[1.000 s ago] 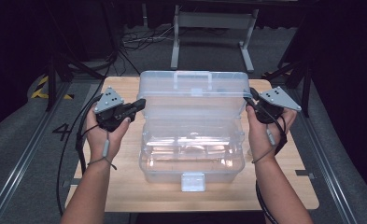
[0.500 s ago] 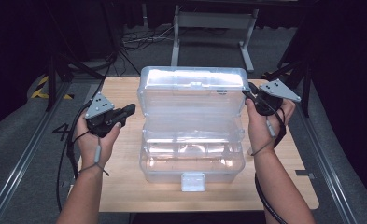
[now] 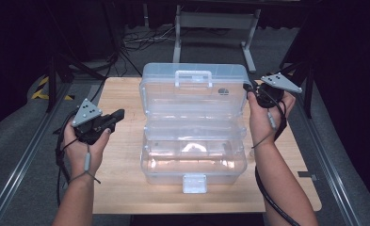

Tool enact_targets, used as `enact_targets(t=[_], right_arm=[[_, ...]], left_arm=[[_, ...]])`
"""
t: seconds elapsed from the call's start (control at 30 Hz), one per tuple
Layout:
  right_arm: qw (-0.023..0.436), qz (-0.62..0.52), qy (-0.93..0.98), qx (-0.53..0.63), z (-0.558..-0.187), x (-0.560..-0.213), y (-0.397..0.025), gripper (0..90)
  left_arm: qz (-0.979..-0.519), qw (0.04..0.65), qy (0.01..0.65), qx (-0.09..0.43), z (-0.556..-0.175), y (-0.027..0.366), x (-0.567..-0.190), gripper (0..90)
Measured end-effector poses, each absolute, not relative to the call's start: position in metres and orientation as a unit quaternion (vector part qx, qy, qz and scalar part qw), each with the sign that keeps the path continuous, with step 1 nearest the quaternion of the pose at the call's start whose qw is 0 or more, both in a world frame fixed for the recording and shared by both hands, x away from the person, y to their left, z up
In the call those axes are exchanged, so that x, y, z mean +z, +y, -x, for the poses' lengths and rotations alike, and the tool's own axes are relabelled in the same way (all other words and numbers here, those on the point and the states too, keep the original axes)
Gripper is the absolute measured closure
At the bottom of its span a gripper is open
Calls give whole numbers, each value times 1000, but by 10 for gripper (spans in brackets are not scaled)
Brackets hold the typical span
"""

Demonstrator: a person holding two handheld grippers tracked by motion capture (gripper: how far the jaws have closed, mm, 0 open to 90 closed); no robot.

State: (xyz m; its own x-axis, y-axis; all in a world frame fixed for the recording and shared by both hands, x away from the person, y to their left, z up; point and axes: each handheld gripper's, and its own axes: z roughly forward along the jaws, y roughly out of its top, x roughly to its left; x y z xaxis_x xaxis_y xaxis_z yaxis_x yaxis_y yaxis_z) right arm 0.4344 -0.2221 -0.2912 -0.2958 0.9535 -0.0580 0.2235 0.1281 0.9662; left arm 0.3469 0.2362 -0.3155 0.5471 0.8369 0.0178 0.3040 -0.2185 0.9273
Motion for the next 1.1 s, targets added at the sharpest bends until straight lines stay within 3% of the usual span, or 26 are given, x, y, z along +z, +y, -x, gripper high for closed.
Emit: enact_targets(t=[1.1], right_arm=[[318,-494,661,466,-491,-291,-228,844]], left_arm=[[-737,469,409,263,-356,248,-325,886]])
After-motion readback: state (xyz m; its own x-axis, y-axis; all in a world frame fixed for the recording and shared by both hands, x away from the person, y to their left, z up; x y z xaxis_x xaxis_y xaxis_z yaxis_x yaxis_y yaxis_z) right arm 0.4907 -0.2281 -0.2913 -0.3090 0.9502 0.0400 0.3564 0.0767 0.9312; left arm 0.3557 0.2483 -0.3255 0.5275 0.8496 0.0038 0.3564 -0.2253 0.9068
